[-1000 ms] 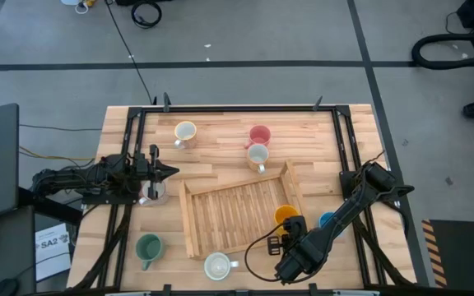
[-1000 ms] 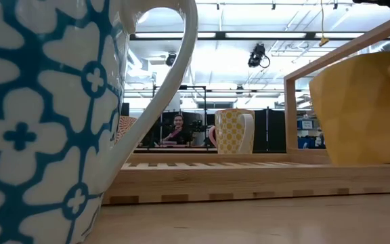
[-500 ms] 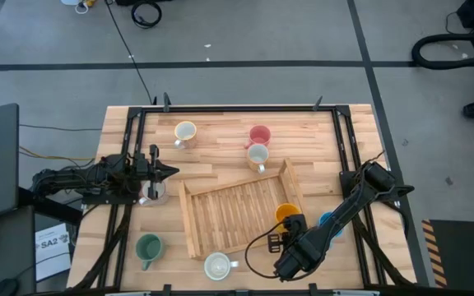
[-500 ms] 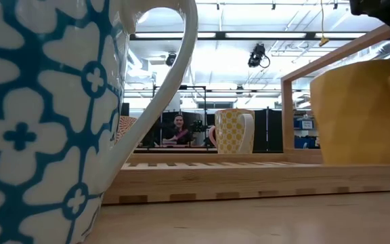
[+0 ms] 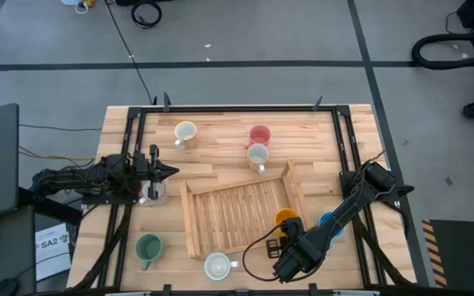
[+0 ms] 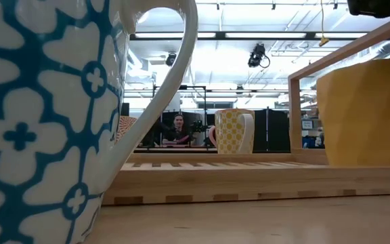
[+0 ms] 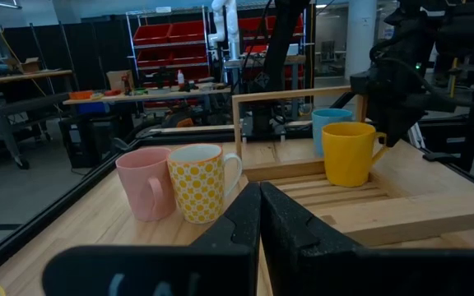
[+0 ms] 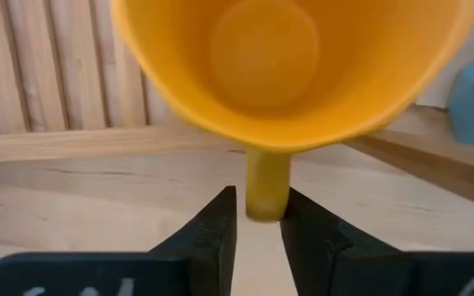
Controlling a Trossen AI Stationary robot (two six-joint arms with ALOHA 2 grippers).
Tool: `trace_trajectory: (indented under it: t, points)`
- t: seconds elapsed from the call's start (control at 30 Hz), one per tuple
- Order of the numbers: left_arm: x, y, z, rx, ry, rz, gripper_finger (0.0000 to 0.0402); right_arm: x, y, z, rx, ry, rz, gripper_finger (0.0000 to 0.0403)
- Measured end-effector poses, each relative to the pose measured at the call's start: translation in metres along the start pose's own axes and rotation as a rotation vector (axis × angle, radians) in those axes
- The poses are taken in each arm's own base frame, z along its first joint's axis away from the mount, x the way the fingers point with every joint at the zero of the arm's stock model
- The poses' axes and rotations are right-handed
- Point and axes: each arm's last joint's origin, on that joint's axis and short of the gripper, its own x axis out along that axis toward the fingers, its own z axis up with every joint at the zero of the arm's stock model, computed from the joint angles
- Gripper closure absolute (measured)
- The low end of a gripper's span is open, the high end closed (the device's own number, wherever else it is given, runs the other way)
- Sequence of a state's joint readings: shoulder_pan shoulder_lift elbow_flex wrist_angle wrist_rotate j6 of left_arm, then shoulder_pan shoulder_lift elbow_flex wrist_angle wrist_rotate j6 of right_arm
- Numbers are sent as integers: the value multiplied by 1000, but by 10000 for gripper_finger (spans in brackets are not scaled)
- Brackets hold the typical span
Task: Place coffee mugs
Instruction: Put the yellow mug on the shelf, then put the white-yellow patterned mug on the shelf
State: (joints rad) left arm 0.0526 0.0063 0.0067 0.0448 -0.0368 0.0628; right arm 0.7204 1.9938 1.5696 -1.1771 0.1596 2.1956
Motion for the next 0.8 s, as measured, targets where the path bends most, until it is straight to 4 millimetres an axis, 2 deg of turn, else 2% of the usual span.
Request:
trace_trajectory:
  t: [0.27, 0.5, 0.8]
  points:
    - [0, 0, 0, 0, 0, 0, 388, 0, 1, -1, 3, 17, 9, 256]
    - [0, 0, 0, 0, 0, 0, 388, -2, -2, -5, -6, 76, -34, 253]
    - [0, 0, 0, 0, 0, 0, 388, -42, -1, -10, -80, 86, -19, 253]
